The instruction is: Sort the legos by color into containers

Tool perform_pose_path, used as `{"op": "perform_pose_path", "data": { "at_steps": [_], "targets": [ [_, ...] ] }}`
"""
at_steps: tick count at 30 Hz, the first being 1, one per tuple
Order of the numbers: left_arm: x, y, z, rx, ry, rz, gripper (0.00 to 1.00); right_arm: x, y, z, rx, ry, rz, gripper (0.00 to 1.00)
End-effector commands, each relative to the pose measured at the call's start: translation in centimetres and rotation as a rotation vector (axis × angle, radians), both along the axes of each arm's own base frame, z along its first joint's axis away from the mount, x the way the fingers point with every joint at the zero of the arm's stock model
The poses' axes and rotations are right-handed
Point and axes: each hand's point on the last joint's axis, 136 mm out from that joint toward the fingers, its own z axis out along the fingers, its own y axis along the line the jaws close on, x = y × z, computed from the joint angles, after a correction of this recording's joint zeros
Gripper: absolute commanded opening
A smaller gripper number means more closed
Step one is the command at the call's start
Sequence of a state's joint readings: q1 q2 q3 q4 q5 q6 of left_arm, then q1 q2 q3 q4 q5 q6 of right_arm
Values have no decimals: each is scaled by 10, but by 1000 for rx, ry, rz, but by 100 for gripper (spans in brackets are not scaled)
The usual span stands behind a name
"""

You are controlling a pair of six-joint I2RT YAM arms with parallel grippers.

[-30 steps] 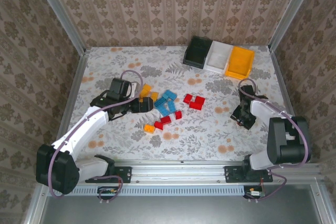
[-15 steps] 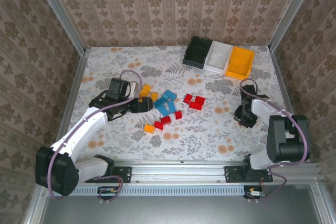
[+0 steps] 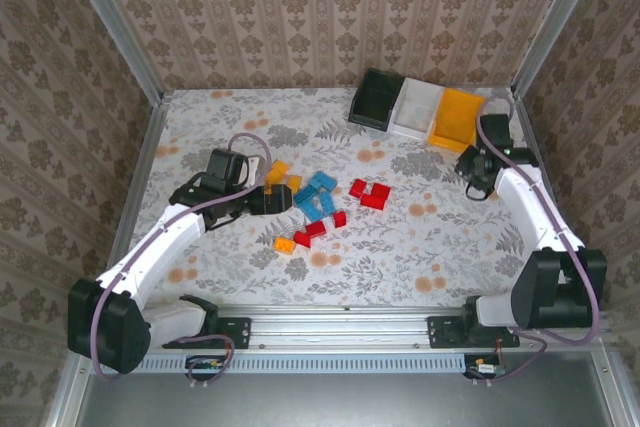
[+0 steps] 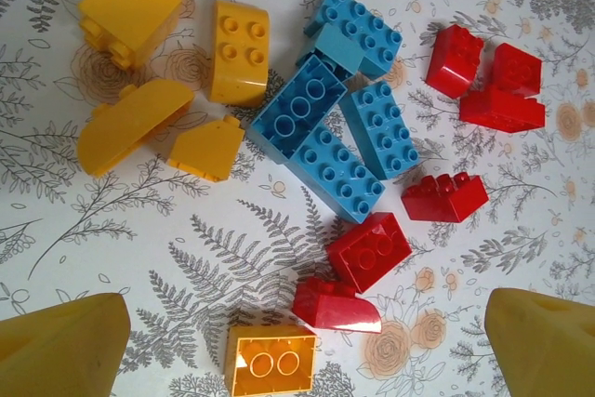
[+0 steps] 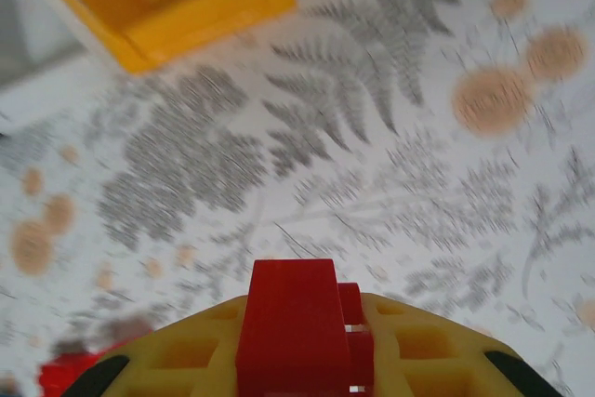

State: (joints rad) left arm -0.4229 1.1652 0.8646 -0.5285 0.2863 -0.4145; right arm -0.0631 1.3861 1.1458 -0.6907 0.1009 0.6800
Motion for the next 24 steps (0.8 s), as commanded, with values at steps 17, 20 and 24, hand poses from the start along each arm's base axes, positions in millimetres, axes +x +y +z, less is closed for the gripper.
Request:
{"op": "perform_pose_path", "data": {
  "at_steps": [17,20,24],
  "targets": [
    [-2,-6,-6,-47,51,-10,100,157,-20,-51,-76,60,35,15],
    [-2,-6,-9,-46,61,-9,100,170,-24,-59,-95,81,37,16],
    [-3,-4,-13,-37,68,2,100,187,-25,-69,-92,90,44,16]
  ]
}}
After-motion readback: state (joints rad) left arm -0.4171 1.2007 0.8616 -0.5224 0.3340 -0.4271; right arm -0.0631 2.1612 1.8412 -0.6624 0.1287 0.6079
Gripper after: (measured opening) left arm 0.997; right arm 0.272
